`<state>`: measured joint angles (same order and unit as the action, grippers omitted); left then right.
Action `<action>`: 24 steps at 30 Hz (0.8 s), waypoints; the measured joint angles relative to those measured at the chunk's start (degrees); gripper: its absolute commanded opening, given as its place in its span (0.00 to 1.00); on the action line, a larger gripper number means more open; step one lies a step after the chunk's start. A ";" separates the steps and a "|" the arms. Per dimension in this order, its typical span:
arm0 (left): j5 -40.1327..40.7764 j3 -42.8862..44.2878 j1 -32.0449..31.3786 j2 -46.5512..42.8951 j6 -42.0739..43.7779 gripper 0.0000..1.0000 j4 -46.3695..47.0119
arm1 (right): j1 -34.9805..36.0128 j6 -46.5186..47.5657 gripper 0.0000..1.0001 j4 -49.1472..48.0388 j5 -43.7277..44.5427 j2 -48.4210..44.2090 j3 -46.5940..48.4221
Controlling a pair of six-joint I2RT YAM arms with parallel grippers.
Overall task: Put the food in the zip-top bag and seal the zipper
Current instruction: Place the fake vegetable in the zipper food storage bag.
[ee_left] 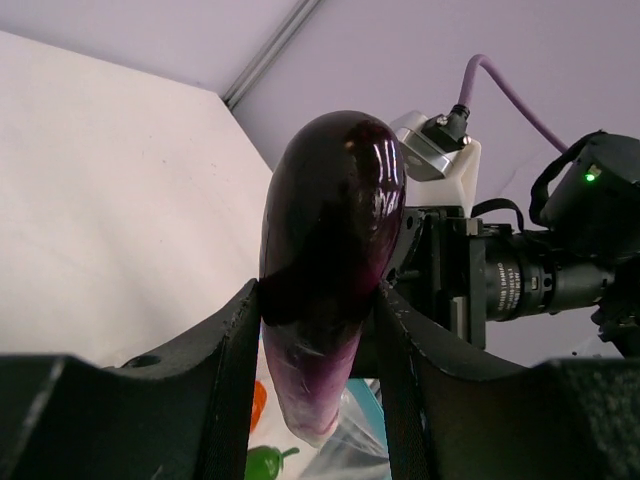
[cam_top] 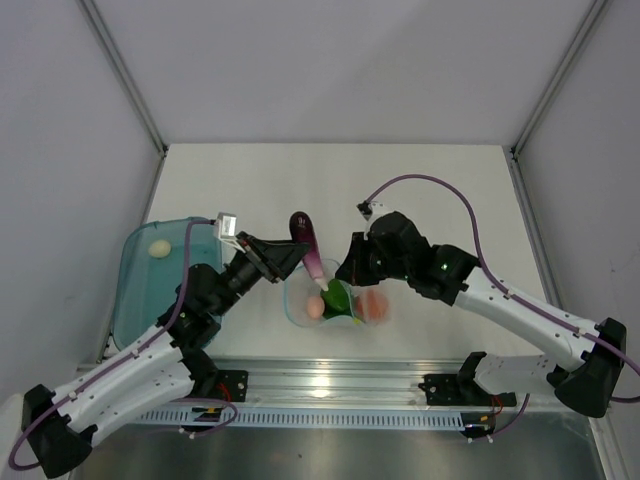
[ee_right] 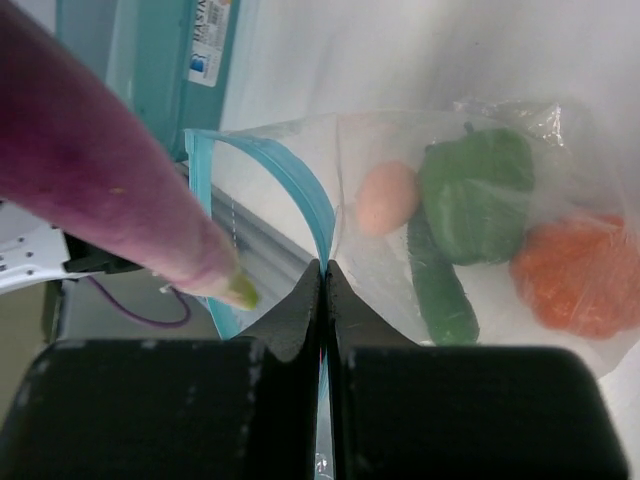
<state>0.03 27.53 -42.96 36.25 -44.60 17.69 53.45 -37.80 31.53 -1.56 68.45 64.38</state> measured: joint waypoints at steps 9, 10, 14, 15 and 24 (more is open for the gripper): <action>4.76 -2.62 -3.54 4.00 1.70 0.01 9.49 | -3.56 -5.88 0.00 -1.05 -5.68 -0.20 0.87; 5.11 -2.91 -3.87 3.87 1.79 0.01 10.03 | -4.33 -6.64 0.00 -1.31 -6.19 -0.31 0.87; 6.88 -4.98 -5.79 1.75 2.97 0.01 10.97 | -7.04 -10.14 0.00 -3.30 -8.31 -1.09 0.57; 7.08 -5.38 -6.14 1.33 3.19 0.01 10.99 | -7.56 -10.88 0.00 -4.00 -8.83 -1.36 0.35; 8.94 -5.68 -10.78 4.26 3.61 0.05 10.95 | -9.03 -14.99 0.00 -7.72 -12.11 -1.53 -0.81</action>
<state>8.97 21.85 -53.74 40.51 -40.99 28.64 44.42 -52.80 23.81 -13.67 66.92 63.57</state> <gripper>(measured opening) 0.473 0.006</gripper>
